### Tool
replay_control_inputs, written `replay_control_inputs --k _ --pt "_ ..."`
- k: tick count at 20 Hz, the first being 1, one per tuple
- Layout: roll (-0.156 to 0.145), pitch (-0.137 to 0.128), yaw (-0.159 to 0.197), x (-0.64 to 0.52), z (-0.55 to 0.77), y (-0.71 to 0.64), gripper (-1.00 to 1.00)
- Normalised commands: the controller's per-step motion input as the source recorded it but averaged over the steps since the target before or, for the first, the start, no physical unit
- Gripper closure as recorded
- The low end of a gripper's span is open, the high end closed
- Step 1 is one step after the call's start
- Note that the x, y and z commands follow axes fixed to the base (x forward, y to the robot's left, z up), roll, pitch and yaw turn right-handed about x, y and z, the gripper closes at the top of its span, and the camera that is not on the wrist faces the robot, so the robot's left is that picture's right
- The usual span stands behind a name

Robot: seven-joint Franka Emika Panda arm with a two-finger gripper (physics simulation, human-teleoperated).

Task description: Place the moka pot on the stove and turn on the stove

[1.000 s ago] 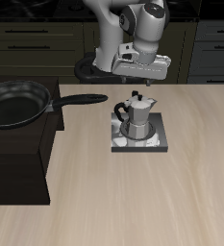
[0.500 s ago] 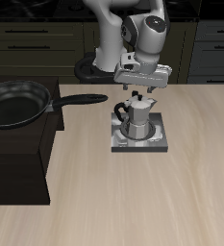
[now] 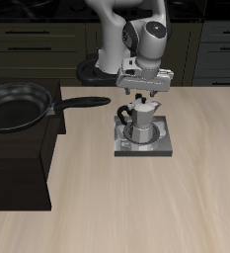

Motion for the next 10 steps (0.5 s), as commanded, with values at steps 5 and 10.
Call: replay_control_inputs --k 5,10 --pt "0.015 0.014 0.007 -0.19 -0.28 -0.02 -1.00" --pt "-0.002 0.089 0.010 0.13 -0.53 -0.12 -1.00"
